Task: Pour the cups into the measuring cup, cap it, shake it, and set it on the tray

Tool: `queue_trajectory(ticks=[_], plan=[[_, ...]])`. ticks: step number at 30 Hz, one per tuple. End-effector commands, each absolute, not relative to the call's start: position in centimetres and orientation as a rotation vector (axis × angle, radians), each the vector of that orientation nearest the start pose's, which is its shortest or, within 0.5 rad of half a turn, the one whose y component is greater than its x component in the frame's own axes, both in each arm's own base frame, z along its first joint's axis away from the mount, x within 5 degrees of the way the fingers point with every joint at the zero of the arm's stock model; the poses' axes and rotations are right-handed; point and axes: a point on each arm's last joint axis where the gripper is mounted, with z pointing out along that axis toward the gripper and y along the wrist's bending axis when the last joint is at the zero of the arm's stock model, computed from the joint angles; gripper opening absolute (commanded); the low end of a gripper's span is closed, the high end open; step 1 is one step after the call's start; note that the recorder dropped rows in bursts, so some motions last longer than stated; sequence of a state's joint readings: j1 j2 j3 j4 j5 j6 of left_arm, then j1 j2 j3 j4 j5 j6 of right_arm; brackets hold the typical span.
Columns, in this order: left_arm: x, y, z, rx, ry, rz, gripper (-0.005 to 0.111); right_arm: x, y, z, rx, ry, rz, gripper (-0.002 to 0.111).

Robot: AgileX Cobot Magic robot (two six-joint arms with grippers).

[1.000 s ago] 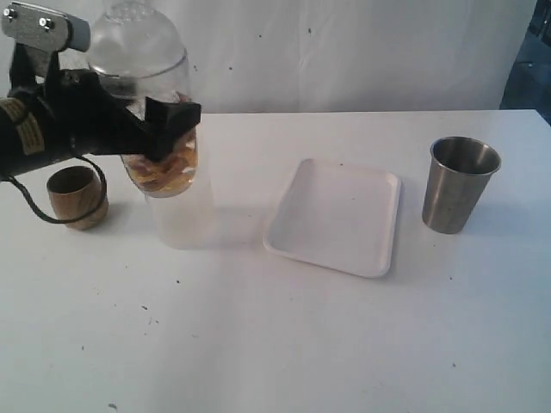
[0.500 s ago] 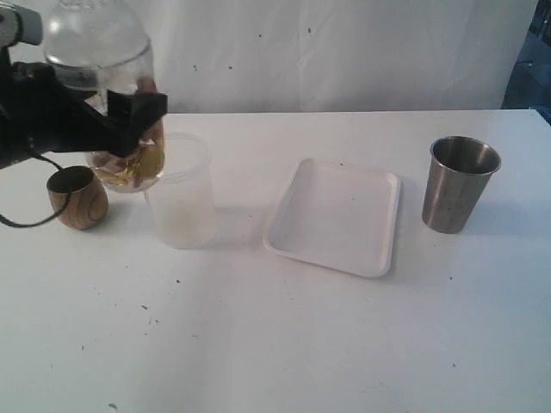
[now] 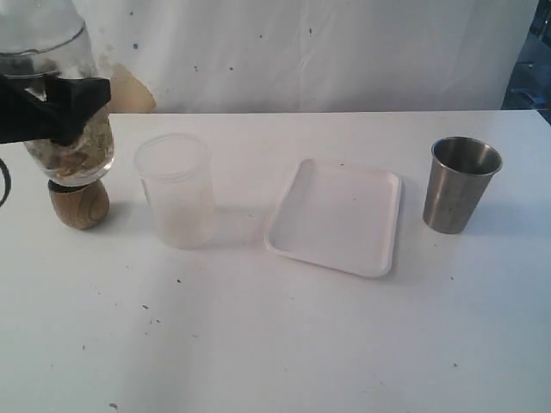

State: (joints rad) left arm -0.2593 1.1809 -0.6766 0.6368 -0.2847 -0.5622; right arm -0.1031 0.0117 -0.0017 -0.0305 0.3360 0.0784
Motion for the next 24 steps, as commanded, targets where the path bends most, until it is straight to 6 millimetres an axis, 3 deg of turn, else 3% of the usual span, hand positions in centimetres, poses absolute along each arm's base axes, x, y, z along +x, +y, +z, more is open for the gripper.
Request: queue_trajectory(ticks=[1,2,4,5,8,9,11,12,14,15,17,21,24], plan=[[24.7,-6.1,31.7,0.139,1.647,-0.371,0.0,5.4,-0.7,18.2,0.144,1.822,-0.048,0.0],[24.3,-6.3,31.9,0.179,1.637,-0.373,0.0,5.4,-0.7,18.2,0.144,1.822,-0.048,0.0],[23.1,-7.6,32.0,0.47,1.571,-0.3,0.0,5.4,-0.7,18.2,0.144,1.822,-0.048,0.0],[23.1,-7.5,32.0,0.456,1.583,-0.297,0.0,5.4,-0.7,18.2,0.144,1.822,-0.048,0.0],[24.5,-5.2,31.9,0.172,1.682,-0.283,0.0,5.4,-0.6,18.2,0.145,1.822,-0.046,0.0],[23.9,-5.7,32.4,0.22,1.636,-0.312,0.0,5.4,-0.6,18.2,0.145,1.822,-0.046,0.0],[22.2,-8.1,33.3,0.523,1.462,-0.32,0.0,5.4,-0.7,18.2,0.143,1.822,-0.049,0.0],[22.6,-7.9,33.4,0.482,1.477,-0.303,0.0,5.4,-0.7,18.3,0.143,1.822,-0.049,0.0],[24.2,-6.4,33.5,0.243,1.615,-0.272,0.0,5.4,-0.7,18.2,0.144,1.824,-0.049,0.0],[24.3,-6.3,33.8,0.255,1.635,-0.231,0.0,5.4,-0.7,18.2,0.144,1.824,-0.049,0.0],[23.9,-6.8,34.1,0.466,1.575,-0.101,0.0,5.4,-0.7,18.2,0.144,1.824,-0.049,0.0],[27.0,-4.1,33.6,0.281,1.685,-0.047,0.0,5.4,-0.6,18.2,0.145,1.824,-0.047,0.0],[28.5,-4.2,32.4,0.462,1.712,0.084,0.0,5.4,-0.6,18.2,0.145,1.823,-0.044,0.0]])
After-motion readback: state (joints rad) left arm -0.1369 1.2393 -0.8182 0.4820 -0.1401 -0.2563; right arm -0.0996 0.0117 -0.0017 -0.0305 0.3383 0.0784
